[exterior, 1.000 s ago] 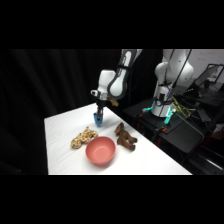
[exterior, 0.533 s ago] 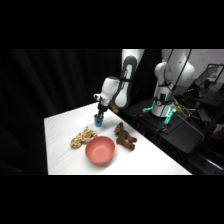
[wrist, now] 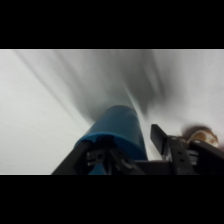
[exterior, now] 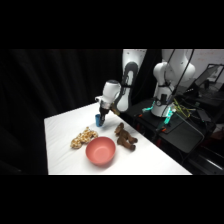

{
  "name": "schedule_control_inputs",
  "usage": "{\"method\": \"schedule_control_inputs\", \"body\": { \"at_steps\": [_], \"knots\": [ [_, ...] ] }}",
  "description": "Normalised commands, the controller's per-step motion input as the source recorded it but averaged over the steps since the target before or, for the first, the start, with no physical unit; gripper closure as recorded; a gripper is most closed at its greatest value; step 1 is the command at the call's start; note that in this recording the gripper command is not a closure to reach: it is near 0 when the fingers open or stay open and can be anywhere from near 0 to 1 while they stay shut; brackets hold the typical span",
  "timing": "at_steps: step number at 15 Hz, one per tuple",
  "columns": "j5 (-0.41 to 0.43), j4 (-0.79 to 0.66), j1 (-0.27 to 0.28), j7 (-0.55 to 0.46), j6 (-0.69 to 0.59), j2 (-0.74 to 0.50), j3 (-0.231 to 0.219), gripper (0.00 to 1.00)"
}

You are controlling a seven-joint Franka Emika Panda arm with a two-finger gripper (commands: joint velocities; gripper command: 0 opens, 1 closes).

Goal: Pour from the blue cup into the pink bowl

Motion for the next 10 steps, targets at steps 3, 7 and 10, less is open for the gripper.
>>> {"method": "schedule_control_inputs", "body": {
  "at_steps": [3, 7, 10],
  "knots": [
    [-0.038, -0.01, 0.357, -0.01, -0.32, -0.18, -0.347, 0.0],
    [-0.116, -0.01, 0.383, 0.02, -0.29, -0.19, -0.396, 0.0],
    [-0.22, -0.07, 0.485, 0.05, -0.32, -0.35, -0.545, 0.0]
  ]
}}
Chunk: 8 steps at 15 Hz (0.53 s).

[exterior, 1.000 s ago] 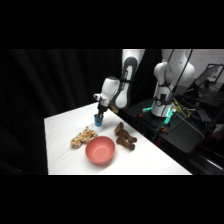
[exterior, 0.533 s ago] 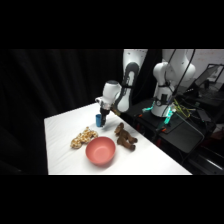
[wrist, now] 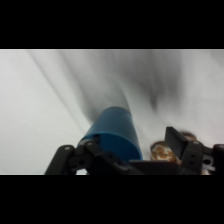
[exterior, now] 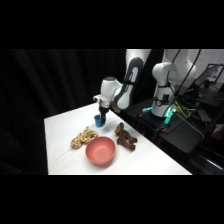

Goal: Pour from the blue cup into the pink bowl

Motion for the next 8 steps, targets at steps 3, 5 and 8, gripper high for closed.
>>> {"method": "schedule_control_inputs", "body": {
  "at_steps": [3, 5, 8],
  "knots": [
    [-0.336, -0.15, 0.618, 0.1, -0.32, -0.55, -0.734, 0.0],
    [-0.436, -0.12, 0.689, 0.23, -0.41, -0.55, -0.813, 0.0],
    [-0.547, -0.02, 0.726, 0.38, -0.4, -0.43, -0.846, 0.0]
  ]
}}
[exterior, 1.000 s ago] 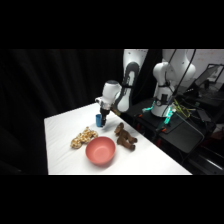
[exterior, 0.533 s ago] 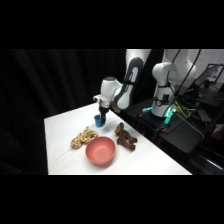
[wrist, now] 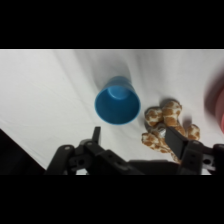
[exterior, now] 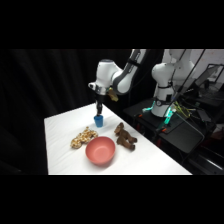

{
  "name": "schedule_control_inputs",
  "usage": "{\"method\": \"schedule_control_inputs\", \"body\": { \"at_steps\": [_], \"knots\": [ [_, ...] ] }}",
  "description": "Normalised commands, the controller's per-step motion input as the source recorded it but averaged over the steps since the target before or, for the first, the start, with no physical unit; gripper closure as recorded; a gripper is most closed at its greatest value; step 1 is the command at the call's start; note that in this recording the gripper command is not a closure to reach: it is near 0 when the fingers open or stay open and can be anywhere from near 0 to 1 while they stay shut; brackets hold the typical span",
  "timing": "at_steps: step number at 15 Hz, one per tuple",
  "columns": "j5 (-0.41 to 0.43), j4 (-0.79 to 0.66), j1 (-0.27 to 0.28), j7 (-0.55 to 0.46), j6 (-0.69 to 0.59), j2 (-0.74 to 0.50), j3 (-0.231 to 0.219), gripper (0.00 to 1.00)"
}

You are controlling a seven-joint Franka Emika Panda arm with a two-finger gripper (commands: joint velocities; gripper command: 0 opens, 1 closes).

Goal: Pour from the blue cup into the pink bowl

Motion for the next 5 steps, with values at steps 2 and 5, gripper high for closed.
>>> {"method": "schedule_control_inputs", "body": {
  "at_steps": [2, 5],
  "knots": [
    [-0.555, 0.07, 0.693, 0.4, -0.37, -0.4, -0.788, 0.0],
    [-0.438, 0.13, 0.584, 0.29, -0.3, -0.37, -0.638, 0.0]
  ]
}}
